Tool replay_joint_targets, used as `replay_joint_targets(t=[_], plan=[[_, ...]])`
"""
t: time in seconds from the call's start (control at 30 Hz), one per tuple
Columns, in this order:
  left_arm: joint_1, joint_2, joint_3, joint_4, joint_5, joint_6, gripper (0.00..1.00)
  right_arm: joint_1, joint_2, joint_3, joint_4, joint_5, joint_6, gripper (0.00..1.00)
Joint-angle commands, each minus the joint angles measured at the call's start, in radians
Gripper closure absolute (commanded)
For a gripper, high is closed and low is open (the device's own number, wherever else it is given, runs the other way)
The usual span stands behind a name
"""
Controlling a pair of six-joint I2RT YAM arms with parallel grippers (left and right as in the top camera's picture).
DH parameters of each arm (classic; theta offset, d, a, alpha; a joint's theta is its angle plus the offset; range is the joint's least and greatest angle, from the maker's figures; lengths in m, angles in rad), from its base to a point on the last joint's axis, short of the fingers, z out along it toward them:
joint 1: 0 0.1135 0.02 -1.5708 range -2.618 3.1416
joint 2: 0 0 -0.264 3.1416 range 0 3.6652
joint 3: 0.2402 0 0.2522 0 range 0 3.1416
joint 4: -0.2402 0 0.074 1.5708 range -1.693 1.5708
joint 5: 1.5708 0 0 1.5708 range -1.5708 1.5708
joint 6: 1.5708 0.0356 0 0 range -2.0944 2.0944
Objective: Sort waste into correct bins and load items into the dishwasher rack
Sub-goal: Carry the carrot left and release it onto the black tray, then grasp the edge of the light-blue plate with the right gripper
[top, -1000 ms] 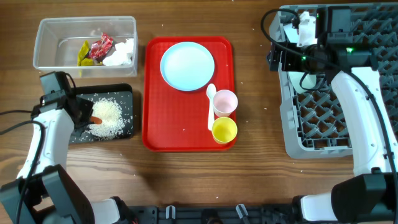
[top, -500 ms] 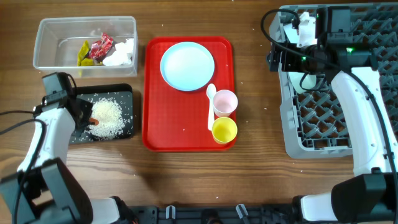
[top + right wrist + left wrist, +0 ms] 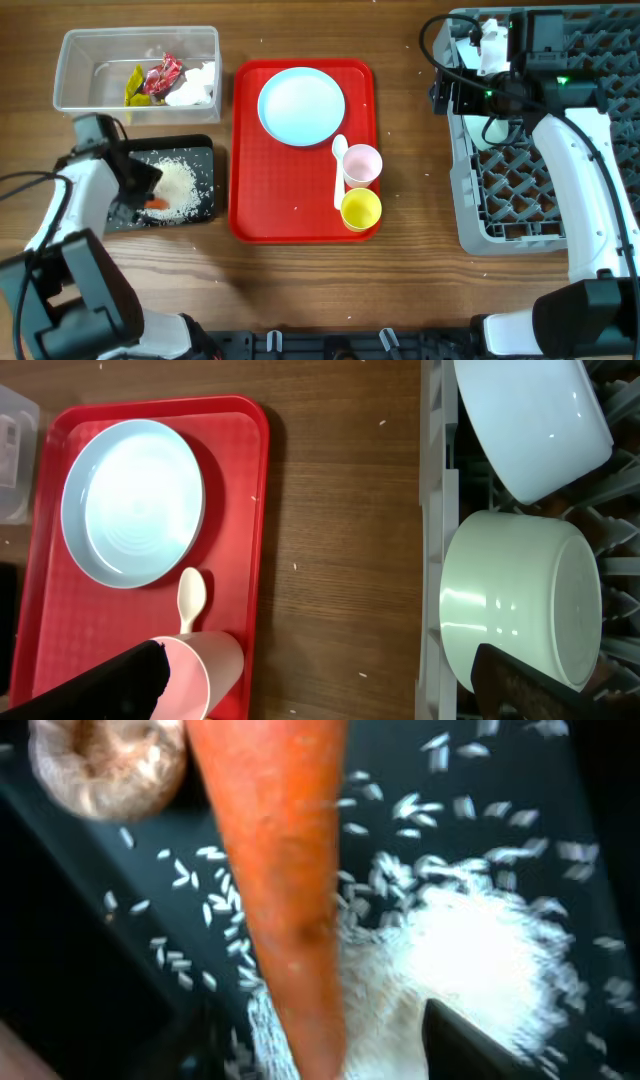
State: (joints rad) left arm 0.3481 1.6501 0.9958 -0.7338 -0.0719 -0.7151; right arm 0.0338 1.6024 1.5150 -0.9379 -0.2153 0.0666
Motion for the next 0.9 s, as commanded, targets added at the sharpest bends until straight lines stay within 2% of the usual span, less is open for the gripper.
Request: replay_joint_targets(t=[0.0,0.1,0.17,0.27,0.37,0.5,0.57,0.7,0.87], plan=[[0.002,-0.090,0.120,-0.050,0.183,0.171,0.27,0.000,-0.011,0.010,0.035,-0.052,-0.014,0.00],[-0.029,-0.155,0.143,-0.056,0.370,0.268,0.22,0.000,-0.011,0.010,0.110,-0.141,0.021,0.00],[-0.090,-0.182,0.143,-0.056,0.370,0.291,0.20,0.001,-0.011,0.010,0.177,-0.192,0.095,0.00],[-0.196,-0.184,0.143,-0.044,0.365,0.293,0.20,0.017,0.005,0.010,0.262,-0.292,0.093,0.00],[-0.323,-0.184,0.143,-0.008,0.312,0.293,0.20,0.068,0.053,0.010,0.315,-0.291,0.107,0.00],[-0.457,-0.184,0.143,-0.003,0.168,0.292,0.20,0.172,0.168,0.010,0.471,-0.249,0.235,0.05],[-0.504,-0.184,0.143,-0.004,0.134,0.293,0.00,0.233,0.256,0.010,0.570,-0.177,0.322,0.09],[-0.536,-0.184,0.143,-0.004,0.134,0.293,0.00,0.295,0.425,0.010,0.709,-0.100,0.441,0.17],[-0.536,-0.184,0.143,-0.004,0.134,0.293,0.00,0.301,0.549,0.010,0.731,-0.022,0.487,0.28]])
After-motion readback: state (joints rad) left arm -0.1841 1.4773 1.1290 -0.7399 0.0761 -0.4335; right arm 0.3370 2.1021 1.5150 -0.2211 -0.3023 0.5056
